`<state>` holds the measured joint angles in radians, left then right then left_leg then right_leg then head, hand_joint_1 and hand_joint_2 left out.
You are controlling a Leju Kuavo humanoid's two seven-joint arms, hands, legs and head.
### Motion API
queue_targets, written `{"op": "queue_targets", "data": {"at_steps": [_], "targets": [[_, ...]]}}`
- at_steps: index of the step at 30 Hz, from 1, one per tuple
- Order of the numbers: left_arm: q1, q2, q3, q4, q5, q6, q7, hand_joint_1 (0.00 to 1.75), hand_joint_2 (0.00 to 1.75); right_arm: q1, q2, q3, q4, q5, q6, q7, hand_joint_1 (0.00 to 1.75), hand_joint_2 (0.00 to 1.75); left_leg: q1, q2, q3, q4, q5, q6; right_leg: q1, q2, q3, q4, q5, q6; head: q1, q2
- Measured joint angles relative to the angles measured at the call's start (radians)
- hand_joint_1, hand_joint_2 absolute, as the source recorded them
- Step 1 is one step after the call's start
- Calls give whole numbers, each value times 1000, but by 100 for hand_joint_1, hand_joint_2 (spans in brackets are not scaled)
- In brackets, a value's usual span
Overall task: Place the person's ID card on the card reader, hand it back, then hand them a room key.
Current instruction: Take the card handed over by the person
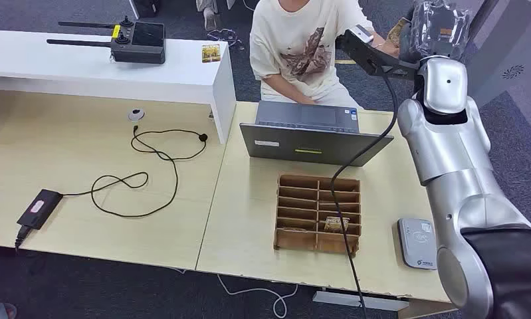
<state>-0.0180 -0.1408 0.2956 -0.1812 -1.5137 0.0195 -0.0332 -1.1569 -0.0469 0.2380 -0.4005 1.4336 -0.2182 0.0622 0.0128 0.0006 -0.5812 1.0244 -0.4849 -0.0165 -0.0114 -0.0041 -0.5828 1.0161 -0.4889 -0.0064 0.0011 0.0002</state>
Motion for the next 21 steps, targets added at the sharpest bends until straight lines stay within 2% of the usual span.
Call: {"op": "queue_targets", "data": {"at_steps": [9,13,18,21], "targets": [[0,0,0,0,0,0,0,0,175,0,0,-2,0,-3,-7,-6,175,175,0,0,0,0,0,0,0,0,0,0,0,0,0,0],[0,0,0,0,0,0,0,0,175,4,0,-14,-4,-49,-38,-43,175,175,0,0,0,0,0,0,0,0,0,0,0,0,0,0],[0,0,0,0,0,0,0,0,175,30,1,-73,-48,-233,-91,-176,175,175,0,0,0,0,0,0,0,0,0,0,0,0,0,0],[0,0,0,0,0,0,1,0,175,58,0,-134,-106,-411,-35,-275,175,175,0,0,0,0,0,0,0,0,0,0,0,0,0,0]]}}
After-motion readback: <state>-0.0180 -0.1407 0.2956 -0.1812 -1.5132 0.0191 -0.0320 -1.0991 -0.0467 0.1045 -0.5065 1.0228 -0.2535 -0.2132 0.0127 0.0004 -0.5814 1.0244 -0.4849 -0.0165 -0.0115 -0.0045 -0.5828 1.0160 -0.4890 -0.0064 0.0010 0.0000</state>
